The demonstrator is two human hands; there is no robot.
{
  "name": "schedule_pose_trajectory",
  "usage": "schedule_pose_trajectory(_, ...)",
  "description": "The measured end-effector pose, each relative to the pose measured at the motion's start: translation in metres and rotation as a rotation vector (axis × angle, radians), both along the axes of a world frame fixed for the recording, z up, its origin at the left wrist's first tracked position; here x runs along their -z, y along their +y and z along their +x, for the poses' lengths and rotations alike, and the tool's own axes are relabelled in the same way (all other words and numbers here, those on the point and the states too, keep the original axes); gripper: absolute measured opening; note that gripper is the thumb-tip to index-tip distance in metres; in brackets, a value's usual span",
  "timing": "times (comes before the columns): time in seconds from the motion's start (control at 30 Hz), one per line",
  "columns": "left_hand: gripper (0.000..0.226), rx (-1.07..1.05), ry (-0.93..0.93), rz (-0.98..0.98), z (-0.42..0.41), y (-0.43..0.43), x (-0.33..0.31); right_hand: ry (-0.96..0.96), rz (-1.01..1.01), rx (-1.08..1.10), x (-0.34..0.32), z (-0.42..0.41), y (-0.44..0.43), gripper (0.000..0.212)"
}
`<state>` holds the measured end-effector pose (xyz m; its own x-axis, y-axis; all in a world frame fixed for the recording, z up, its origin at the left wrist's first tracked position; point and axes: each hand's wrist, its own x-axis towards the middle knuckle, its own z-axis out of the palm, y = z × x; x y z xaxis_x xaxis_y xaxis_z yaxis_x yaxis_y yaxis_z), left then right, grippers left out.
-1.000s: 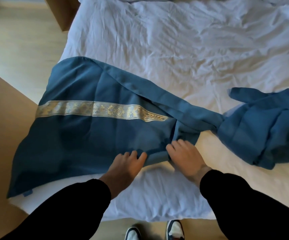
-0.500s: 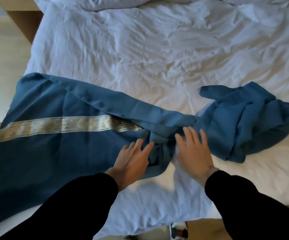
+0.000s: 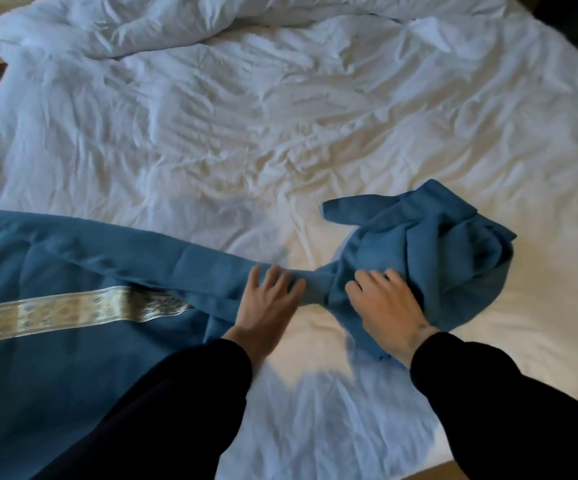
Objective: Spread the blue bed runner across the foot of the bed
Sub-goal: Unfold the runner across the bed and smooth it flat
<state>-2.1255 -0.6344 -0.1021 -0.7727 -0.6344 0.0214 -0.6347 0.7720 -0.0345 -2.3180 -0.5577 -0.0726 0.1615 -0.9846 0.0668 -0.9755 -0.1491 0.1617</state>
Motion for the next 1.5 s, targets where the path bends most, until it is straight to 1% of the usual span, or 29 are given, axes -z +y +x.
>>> schedule_pose_trajectory(0.03, 0.021, -0.019, 0.027, -0.017, -0.006, -0.007, -0.002, -0.012, -0.027, -0.009, -0.002, -0.018, 0.000, 0.017)
schedule_pose_trajectory(0.07, 0.018, -0.048, 0.054, -0.020, -0.012, -0.014, -0.006, -0.022, -0.049, 0.010, -0.004, -0.038, -0.001, 0.020)
schedule_pose_trajectory(0.13, 0.024, -0.128, 0.056, 0.006, -0.021, -0.031, -0.013, -0.033, -0.060, 0.100, -0.011, -0.081, -0.003, 0.029)
schedule_pose_trajectory(0.2, 0.018, -0.223, -0.001, 0.048, -0.031, -0.046, -0.022, -0.010, -0.029, 0.196, -0.018, -0.121, -0.003, 0.038)
schedule_pose_trajectory(0.27, 0.022, -0.329, -0.083, 0.062, -0.043, -0.057, -0.027, 0.008, 0.016, 0.270, -0.024, -0.149, -0.004, 0.041)
schedule_pose_trajectory(0.33, 0.032, -0.357, -0.104, 0.049, -0.058, -0.058, -0.025, 0.008, 0.060, 0.328, -0.027, -0.162, -0.007, 0.040)
schedule_pose_trajectory(0.4, 0.052, -0.240, -0.057, 0.053, -0.076, -0.051, -0.018, -0.004, 0.071, 0.366, -0.027, -0.160, -0.011, 0.038)
schedule_pose_trajectory(0.43, 0.060, -0.153, -0.013, 0.043, -0.087, -0.044, -0.012, -0.020, 0.038, 0.378, -0.024, -0.158, -0.012, 0.039)
schedule_pose_trajectory(0.5, 0.064, -0.004, 0.078, 0.021, -0.108, -0.026, -0.001, -0.075, -0.051, 0.368, -0.019, -0.149, -0.012, 0.051)
schedule_pose_trajectory(0.53, 0.063, 0.049, 0.116, -0.002, -0.118, -0.017, 0.002, -0.087, -0.100, 0.327, -0.017, -0.142, -0.011, 0.058)
schedule_pose_trajectory(0.57, 0.062, 0.089, 0.145, -0.022, -0.127, -0.009, 0.005, -0.065, -0.139, 0.258, -0.015, -0.135, -0.009, 0.061)
schedule_pose_trajectory(0.67, 0.050, 0.142, 0.193, -0.047, -0.142, -0.001, 0.012, 0.058, -0.127, 0.014, -0.003, -0.118, 0.000, 0.051)
schedule_pose_trajectory(0.7, 0.044, 0.148, 0.206, -0.053, -0.144, -0.002, 0.014, 0.056, -0.089, -0.035, 0.000, -0.114, 0.004, 0.045)
schedule_pose_trajectory(0.77, 0.030, 0.173, 0.206, -0.053, -0.147, -0.009, 0.016, 0.031, 0.004, -0.051, 0.002, -0.111, 0.010, 0.034)
schedule_pose_trajectory(0.83, 0.024, 0.145, 0.171, -0.029, -0.151, -0.020, 0.013, 0.037, 0.082, -0.001, 0.000, -0.116, 0.011, 0.031)
schedule_pose_trajectory(0.93, 0.027, -0.022, 0.191, 0.063, -0.163, -0.045, -0.003, 0.090, 0.110, 0.067, -0.004, -0.136, 0.006, 0.010)
schedule_pose_trajectory(0.97, 0.028, -0.082, 0.222, 0.089, -0.167, -0.054, -0.009, 0.102, 0.098, 0.082, -0.006, -0.144, 0.004, 0.007)
schedule_pose_trajectory(1.07, 0.029, -0.222, 0.255, 0.084, -0.175, -0.085, -0.028, 0.145, 0.059, 0.156, -0.016, -0.167, -0.004, 0.013)
schedule_pose_trajectory(1.17, 0.030, -0.370, 0.292, 0.057, -0.178, -0.114, -0.042, 0.187, 0.032, 0.278, -0.027, -0.195, -0.017, 0.022)
schedule_pose_trajectory(1.23, 0.029, -0.485, 0.257, 0.058, -0.177, -0.132, -0.046, 0.214, 0.028, 0.390, -0.034, -0.219, -0.023, 0.028)
schedule_pose_trajectory(1.3, 0.025, -0.555, 0.159, 0.064, -0.176, -0.144, -0.042, 0.221, 0.087, 0.522, -0.038, -0.242, -0.027, 0.032)
schedule_pose_trajectory(1.37, 0.029, -0.582, 0.047, 0.068, -0.179, -0.146, -0.033, 0.181, 0.179, 0.623, -0.034, -0.251, -0.029, 0.031)
schedule_pose_trajectory(1.4, 0.034, -0.564, 0.026, 0.056, -0.182, -0.144, -0.028, 0.124, 0.196, 0.659, -0.030, -0.252, -0.031, 0.026)
schedule_pose_trajectory(1.43, 0.040, -0.502, 0.043, 0.017, -0.187, -0.139, -0.023, 0.059, 0.185, 0.683, -0.026, -0.247, -0.034, 0.021)
schedule_pose_trajectory(1.5, 0.043, -0.287, 0.187, -0.101, -0.197, -0.121, -0.016, -0.049, 0.115, 0.705, -0.017, -0.231, -0.037, 0.020)
